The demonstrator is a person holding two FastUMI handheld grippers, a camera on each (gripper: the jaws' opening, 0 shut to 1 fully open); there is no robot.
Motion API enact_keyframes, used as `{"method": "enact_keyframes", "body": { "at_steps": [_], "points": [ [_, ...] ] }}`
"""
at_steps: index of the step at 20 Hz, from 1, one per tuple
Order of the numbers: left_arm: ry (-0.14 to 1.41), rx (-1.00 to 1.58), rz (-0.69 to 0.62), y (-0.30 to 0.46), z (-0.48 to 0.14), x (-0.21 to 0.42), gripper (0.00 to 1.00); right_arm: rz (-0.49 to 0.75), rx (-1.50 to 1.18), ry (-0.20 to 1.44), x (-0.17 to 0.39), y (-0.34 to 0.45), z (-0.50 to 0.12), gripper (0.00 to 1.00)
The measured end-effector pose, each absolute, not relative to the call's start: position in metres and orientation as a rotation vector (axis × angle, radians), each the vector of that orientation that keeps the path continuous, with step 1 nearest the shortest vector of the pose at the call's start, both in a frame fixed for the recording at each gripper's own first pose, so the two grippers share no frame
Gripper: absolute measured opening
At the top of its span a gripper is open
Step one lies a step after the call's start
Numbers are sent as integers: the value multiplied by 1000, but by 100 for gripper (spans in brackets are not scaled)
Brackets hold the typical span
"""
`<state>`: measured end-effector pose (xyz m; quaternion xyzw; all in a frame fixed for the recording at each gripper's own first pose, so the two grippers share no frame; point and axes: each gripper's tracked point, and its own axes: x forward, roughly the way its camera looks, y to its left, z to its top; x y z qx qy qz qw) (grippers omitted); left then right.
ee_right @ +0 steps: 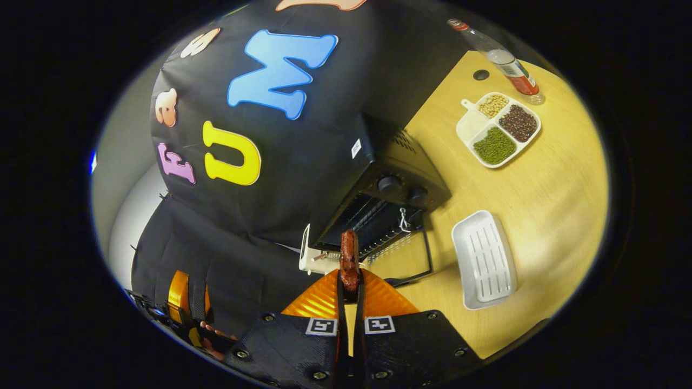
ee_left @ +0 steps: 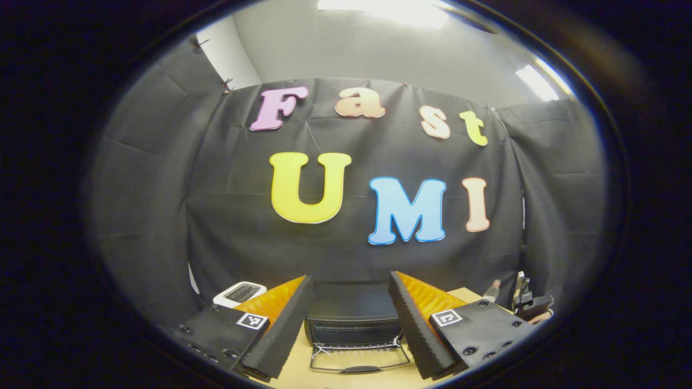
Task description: Open the electric oven with the left hand, put the food in, and close the electric oven.
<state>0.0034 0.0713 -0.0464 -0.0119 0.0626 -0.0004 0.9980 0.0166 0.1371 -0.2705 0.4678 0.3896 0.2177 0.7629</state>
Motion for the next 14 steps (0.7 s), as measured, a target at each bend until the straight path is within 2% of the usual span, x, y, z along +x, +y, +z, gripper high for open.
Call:
{"method": "enact_keyframes", "body": {
  "at_steps": [6,11,14],
  "points": [
    [154,-19,-32,118,-57,-4,99,422,1065,833,46,187,-288,4],
    [170,-21,14,157,-62,-16,90,307,1112,831,83,219,-325,4],
    [193,-25,37,176,-69,-23,92,229,1136,830,110,234,-349,4]
  ]
}}
